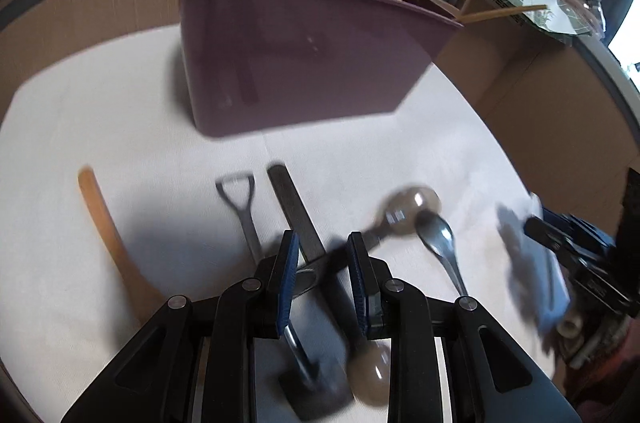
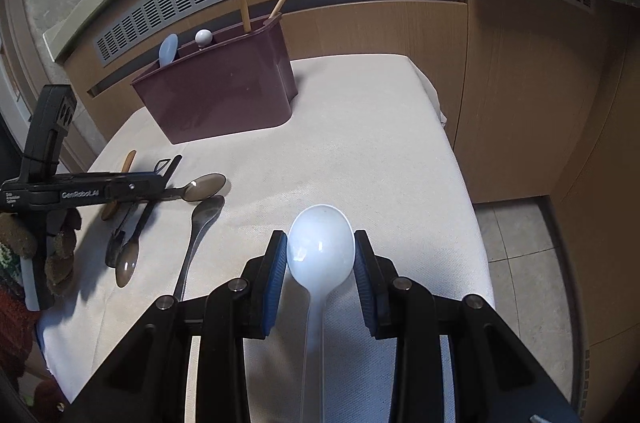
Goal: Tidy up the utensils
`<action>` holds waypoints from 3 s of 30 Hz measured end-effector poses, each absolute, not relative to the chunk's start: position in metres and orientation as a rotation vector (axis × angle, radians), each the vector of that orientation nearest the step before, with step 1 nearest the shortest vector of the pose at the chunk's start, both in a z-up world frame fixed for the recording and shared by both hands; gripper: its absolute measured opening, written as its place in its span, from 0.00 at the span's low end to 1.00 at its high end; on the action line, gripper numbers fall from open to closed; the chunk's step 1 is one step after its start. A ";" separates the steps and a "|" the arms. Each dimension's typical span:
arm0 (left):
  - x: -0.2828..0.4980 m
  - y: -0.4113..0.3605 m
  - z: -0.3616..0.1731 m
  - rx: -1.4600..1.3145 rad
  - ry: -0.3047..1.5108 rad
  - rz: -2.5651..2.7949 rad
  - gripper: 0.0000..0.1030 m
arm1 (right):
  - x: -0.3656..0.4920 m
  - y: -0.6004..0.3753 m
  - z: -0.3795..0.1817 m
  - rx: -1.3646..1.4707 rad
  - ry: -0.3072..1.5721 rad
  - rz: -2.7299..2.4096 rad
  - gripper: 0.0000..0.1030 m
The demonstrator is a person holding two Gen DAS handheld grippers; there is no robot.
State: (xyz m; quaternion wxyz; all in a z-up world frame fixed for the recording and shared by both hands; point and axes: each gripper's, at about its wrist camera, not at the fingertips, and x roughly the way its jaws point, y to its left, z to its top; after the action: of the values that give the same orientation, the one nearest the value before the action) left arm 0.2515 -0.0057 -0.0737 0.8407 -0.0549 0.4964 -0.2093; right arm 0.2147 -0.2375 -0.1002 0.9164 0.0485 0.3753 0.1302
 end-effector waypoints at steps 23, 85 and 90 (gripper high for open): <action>0.255 -0.092 -0.071 0.107 1.051 -0.417 0.26 | 0.214 -0.233 -0.107 0.094 0.804 0.294 0.30; 0.174 0.020 -0.048 -0.184 0.853 -0.189 0.33 | 0.257 -0.112 -0.112 -0.197 0.804 0.384 0.26; 0.171 0.018 -0.043 -0.178 0.840 -0.196 0.33 | 0.246 -0.128 -0.096 -0.160 0.746 0.375 0.26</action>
State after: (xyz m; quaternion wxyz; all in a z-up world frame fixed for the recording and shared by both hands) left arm 0.1707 0.0182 -0.0430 0.9045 -0.0861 0.4067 -0.0947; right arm 0.2459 -0.1277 -0.0964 0.9110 -0.0777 0.3618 0.1819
